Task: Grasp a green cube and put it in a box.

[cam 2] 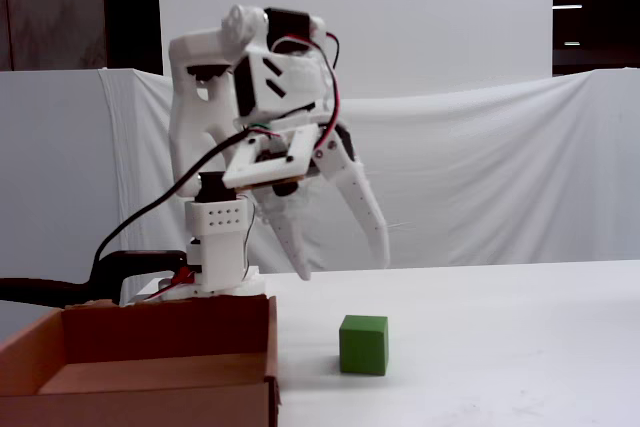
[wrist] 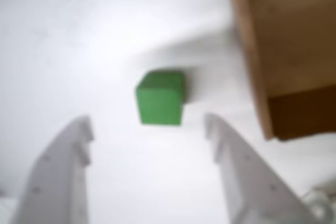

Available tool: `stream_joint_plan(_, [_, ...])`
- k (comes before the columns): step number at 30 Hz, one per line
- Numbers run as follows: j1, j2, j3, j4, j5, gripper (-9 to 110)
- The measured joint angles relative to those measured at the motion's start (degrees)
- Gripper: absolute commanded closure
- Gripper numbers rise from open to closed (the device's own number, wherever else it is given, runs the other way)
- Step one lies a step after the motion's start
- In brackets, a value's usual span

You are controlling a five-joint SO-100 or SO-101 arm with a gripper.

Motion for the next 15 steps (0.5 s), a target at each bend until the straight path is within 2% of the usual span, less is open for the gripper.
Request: stream_joint_plan(15, [-4.2,-7.9,0.8,-6.5,0.1,71])
